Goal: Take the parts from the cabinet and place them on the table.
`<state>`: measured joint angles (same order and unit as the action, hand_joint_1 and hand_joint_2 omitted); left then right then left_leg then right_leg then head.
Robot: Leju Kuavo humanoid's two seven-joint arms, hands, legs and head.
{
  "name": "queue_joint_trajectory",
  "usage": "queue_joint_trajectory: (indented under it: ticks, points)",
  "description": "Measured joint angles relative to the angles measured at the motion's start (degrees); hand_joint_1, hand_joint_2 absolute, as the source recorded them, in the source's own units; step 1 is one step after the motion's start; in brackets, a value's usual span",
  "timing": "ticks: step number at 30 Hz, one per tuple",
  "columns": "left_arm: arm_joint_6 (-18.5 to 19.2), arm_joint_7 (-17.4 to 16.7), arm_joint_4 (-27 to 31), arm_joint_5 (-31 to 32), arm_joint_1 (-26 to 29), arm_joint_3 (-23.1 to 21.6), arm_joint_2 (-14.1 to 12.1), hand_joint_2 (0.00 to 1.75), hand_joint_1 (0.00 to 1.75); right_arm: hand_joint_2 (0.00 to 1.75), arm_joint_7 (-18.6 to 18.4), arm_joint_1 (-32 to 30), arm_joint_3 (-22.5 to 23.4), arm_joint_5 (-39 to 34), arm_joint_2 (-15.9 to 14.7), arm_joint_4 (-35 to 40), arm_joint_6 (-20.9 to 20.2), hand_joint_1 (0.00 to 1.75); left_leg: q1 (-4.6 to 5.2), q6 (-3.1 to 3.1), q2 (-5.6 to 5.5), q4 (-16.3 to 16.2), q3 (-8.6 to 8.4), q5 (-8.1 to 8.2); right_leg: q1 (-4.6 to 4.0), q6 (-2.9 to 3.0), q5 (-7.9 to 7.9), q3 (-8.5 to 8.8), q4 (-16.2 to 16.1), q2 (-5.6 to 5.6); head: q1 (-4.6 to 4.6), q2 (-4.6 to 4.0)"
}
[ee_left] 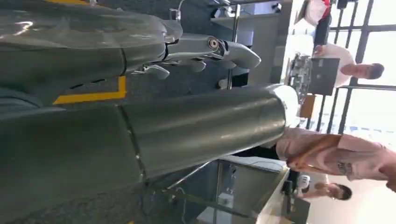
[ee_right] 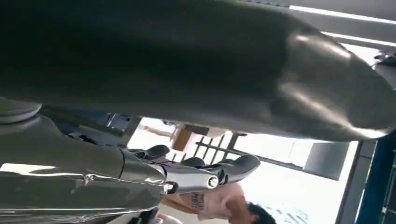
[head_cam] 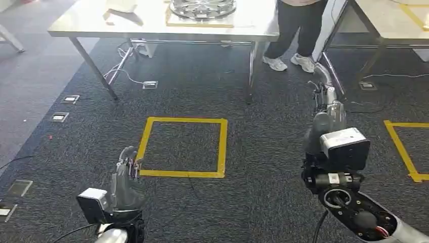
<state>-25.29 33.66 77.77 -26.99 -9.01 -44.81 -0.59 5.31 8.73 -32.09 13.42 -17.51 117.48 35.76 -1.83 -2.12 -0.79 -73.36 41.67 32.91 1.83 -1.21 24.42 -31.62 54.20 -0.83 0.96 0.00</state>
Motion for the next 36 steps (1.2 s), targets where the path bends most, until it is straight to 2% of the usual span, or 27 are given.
queue_joint_trajectory:
  ticks: [1, 2, 4, 5, 6, 7, 10, 11, 13, 15, 16, 17, 19, 20, 21, 24, 25, 26, 27, 29, 30, 31, 32, 33, 34, 35, 36]
  points:
    - [0.00, -0.02, 0.00, 0.00, 0.00, 0.00, -0.06, 0.00, 0.00, 0.00, 0.00, 0.00, -0.04, 0.00, 0.00, -0.11, 0.00, 0.00, 0.00, 0.14, 0.04, -0.07, 0.43, -0.89, -0.15, 0.09, 0.08, 0.12, 0.00, -0.41, -0.15, -0.02]
    - [0.00, -0.02, 0.00, 0.00, -0.02, 0.00, -0.09, 0.00, 0.00, 0.00, 0.00, 0.01, -0.11, 0.00, 0.00, -0.17, 0.00, 0.00, 0.02, 0.38, 0.18, 2.41, -0.48, -2.83, -0.24, 0.07, 0.17, 0.25, 0.01, -0.78, -0.24, -0.02]
    - [0.00, -0.02, 0.00, 0.02, -0.04, 0.00, -0.13, 0.00, 0.00, 0.00, 0.00, 0.06, -0.17, 0.00, 0.00, -0.17, 0.00, 0.00, 0.24, 1.12, 1.20, 13.36, -5.75, -8.27, -0.34, -0.11, 0.50, 0.78, 0.01, -1.59, -0.35, -0.02]
    - [0.02, -0.02, 0.00, 0.02, -0.10, 0.00, -0.15, 0.00, 0.00, 0.00, 0.00, 0.07, -0.18, 0.00, 0.00, -0.17, 0.00, 0.00, 0.61, 1.63, 3.28, 17.47, -7.91, -9.43, -0.41, -0.37, 0.68, 1.00, 0.00, -1.83, -0.54, -0.02]
    - [0.04, -0.02, 0.00, 0.02, -0.24, 0.00, -0.09, 0.00, 0.00, 0.00, 0.00, 0.08, -0.20, 0.02, 0.00, -0.17, 0.04, 0.00, 1.19, 1.85, 3.77, 18.54, -8.21, -9.09, -1.08, -0.86, 0.98, 0.92, 0.32, -1.99, -0.66, -0.02]
    - [0.07, -0.02, 0.00, 0.04, -0.26, 0.00, -0.09, 0.00, 0.00, 0.00, 0.00, 0.11, -0.20, 0.02, 0.00, -0.17, 0.09, 0.00, 1.14, 2.05, 2.98, 18.42, -8.10, -9.18, -0.94, -1.03, 0.93, 1.02, 0.12, -2.26, -0.17, -0.02]
    - [0.04, -0.15, 0.00, 0.07, -0.25, 0.00, -0.09, 0.00, 0.00, 0.00, -0.04, 0.12, -0.31, 0.07, 0.00, -0.15, 0.09, 0.00, 1.00, 2.90, 1.58, 18.78, -8.21, -9.31, -0.60, -1.99, 1.42, 1.49, -0.08, -3.22, -0.07, -0.02]
    - [0.07, -0.15, 0.00, 0.09, -0.25, 0.00, -0.02, 0.00, 0.00, 0.00, -0.04, 0.12, -0.33, 0.09, 0.00, -0.15, 0.15, 0.00, 0.91, 3.05, 1.18, 18.92, -8.33, -9.38, -0.39, -2.22, 2.52, 1.17, 1.12, -1.75, 0.18, -0.02]
    - [0.07, -0.17, 0.00, 0.11, -0.35, 0.00, 0.15, 0.00, 0.00, 0.00, -0.04, 0.13, -0.33, 0.20, -0.04, -0.15, 0.17, 0.00, 0.95, 3.51, 0.39, 18.93, -8.33, -9.39, -0.39, -2.33, 7.11, -2.63, 9.46, -0.04, 1.07, -0.02]
    - [0.09, -0.17, 0.00, 0.11, -0.22, 0.00, 0.18, 0.00, 0.00, 0.00, -0.11, -0.05, -0.35, 0.22, -0.04, -0.17, 0.17, 0.00, 1.28, 3.64, -0.61, 18.86, -8.33, -9.32, -0.42, -2.39, 10.23, -7.13, 18.55, 0.45, 1.90, -0.02]
    - [0.09, -0.20, 0.00, 0.09, -0.16, 0.00, 0.18, 0.00, 0.00, 0.00, -0.13, -0.12, -0.35, 0.22, -0.04, -0.17, 0.17, 0.00, 1.42, 3.69, -1.21, 18.83, -8.39, -9.29, -0.45, -2.26, 9.69, -7.96, 19.64, 0.50, 2.03, -0.02]
    - [0.09, -0.20, 0.00, 0.11, -0.14, 0.00, 0.18, 0.00, 0.00, 0.00, -0.13, -0.11, -0.35, 0.22, -0.04, -0.17, 0.17, 0.00, 1.48, 3.70, -1.87, 18.81, -8.48, -9.28, -0.54, -2.02, 7.89, -7.29, 17.71, 0.61, 2.14, -0.02]
    - [0.09, -0.20, 0.00, 0.11, -0.16, 0.00, 0.22, 0.00, 0.00, 0.00, -0.13, -0.09, -0.35, 0.24, -0.04, -0.17, 0.17, 0.00, 1.53, 3.68, -3.19, 18.79, -8.82, -9.22, -0.80, -1.24, 2.06, -2.95, 7.70, 1.41, 2.47, -0.02]
    - [0.09, -0.20, 0.00, 0.11, -0.15, 0.00, 0.24, 0.00, 0.00, 0.00, -0.13, -0.04, -0.35, 0.28, -0.04, -0.17, 0.17, 0.00, 1.46, 3.63, -3.70, 18.86, -8.87, -9.18, -0.91, -0.75, -0.24, -0.80, 2.58, 3.37, 2.77, -0.02]
    - [0.09, -0.20, 0.00, 0.09, -0.23, 0.00, 0.26, 0.00, 0.00, 0.00, -0.11, -0.09, -0.35, 0.39, -0.07, -0.17, 0.18, 0.00, 1.73, 3.47, -4.12, 18.82, -8.64, -9.23, -0.85, -0.33, 0.60, 0.06, 1.27, 4.90, 2.45, -0.02]
    - [0.13, -0.20, 0.00, 0.13, -0.12, 0.00, 0.22, 0.00, 0.00, 0.00, -0.13, 0.04, -0.35, 0.55, -0.13, -0.15, 0.24, 0.00, 1.07, 2.50, -5.61, 19.17, -8.17, -9.66, -1.33, -0.07, 0.69, 0.23, 0.33, 3.69, 2.89, -0.02]
    - [0.13, -0.20, 0.00, 0.13, -0.12, 0.00, 0.20, 0.00, 0.00, 0.00, -0.11, 0.16, -0.35, 0.57, -0.13, -0.15, 0.22, 0.00, 1.46, 2.09, -6.13, 19.21, -8.17, -9.70, -0.92, 0.35, 0.38, 0.68, -0.37, 3.08, 2.82, -0.02]
    - [0.13, -0.20, 0.00, 0.15, -0.10, 0.00, 0.15, 0.00, 0.00, 0.00, -0.15, 0.27, -0.37, 0.57, -0.13, -0.15, 0.22, 0.00, 1.43, 2.00, -3.88, 18.44, -8.06, -9.06, -0.68, 0.54, 0.08, 1.16, -1.00, 2.30, 2.64, -0.02]
    - [0.13, -0.18, 0.00, 0.17, -0.26, -0.02, 0.11, 0.00, 0.00, 0.00, -0.09, 0.24, -0.37, 0.59, -0.13, -0.15, 0.22, 0.00, 1.62, 1.67, -1.27, 15.90, -6.77, -7.34, -0.71, 0.88, 0.09, 1.38, -1.18, 1.90, 1.82, -0.02]
    - [0.13, -0.20, 0.00, 0.15, -0.30, -0.02, 0.11, 0.00, 0.00, 0.00, -0.13, 0.19, -0.39, 0.57, -0.13, -0.15, 0.22, 0.00, 1.30, 1.20, 0.07, 5.97, -1.66, -2.78, -0.87, 1.10, 0.20, 1.39, -1.14, 0.59, 1.11, -0.02]
    - [0.13, -0.20, 0.00, 0.15, -0.21, -0.02, 0.09, 0.00, 0.00, 0.00, -0.13, 0.18, -0.39, 0.57, -0.13, -0.17, 0.22, 0.00, 1.23, 1.00, 0.18, 1.78, 0.59, -1.43, -0.87, 1.15, 0.25, 1.34, -1.13, -0.07, 0.94, -0.02]
    - [0.13, -0.20, 0.00, 0.13, -0.12, -0.02, 0.04, 0.00, 0.00, 0.00, -0.13, 0.16, -0.42, 0.57, -0.13, -0.17, 0.22, 0.00, 1.14, 0.85, 0.21, -0.16, 1.74, -1.35, -0.87, 1.12, 0.31, 1.34, -1.07, -0.66, 0.65, -0.02]
    - [0.13, -0.20, 0.00, 0.15, -0.08, -0.02, -0.02, 0.00, 0.00, 0.00, -0.13, 0.15, -0.44, 0.57, -0.13, -0.17, 0.22, 0.00, 1.04, 0.78, 0.27, 1.05, 1.30, -2.68, -0.85, 1.03, 0.41, 1.38, -1.01, -1.20, 0.33, -0.02]
    - [0.13, -0.20, 0.00, 0.13, -0.08, -0.02, -0.04, 0.00, 0.00, 0.00, -0.13, 0.18, -0.44, 0.57, -0.13, -0.17, 0.22, 0.00, 0.96, 0.79, 0.50, 5.00, -0.67, -4.99, -0.82, 0.91, 0.58, 1.45, -0.89, -1.80, 0.13, -0.02]
    - [0.13, -0.20, 0.00, 0.15, -0.10, -0.02, -0.04, 0.00, 0.00, 0.00, -0.13, 0.19, -0.44, 0.57, -0.13, -0.17, 0.22, 0.00, 0.94, 0.90, 1.08, 10.77, -3.68, -7.63, -0.76, 0.73, 0.78, 1.59, -0.77, -2.32, 0.04, -0.02]
    - [0.13, -0.20, 0.00, 0.15, -0.12, -0.02, -0.04, 0.00, 0.00, 0.00, -0.13, 0.19, -0.44, 0.57, -0.13, -0.17, 0.22, 0.00, 0.98, 1.08, 2.43, 16.41, -6.86, -9.70, -0.77, 0.44, 1.06, 1.77, -0.63, -2.79, -0.09, -0.02]
    - [0.13, -0.20, 0.00, 0.15, -0.25, -0.02, -0.04, 0.00, 0.00, 0.00, -0.13, 0.19, -0.44, 0.57, -0.13, -0.15, 0.22, 0.00, 1.41, 1.46, 4.24, 18.93, -8.04, -9.37, -1.20, 0.01, 1.35, 1.72, -0.41, -3.03, -0.33, -0.02]
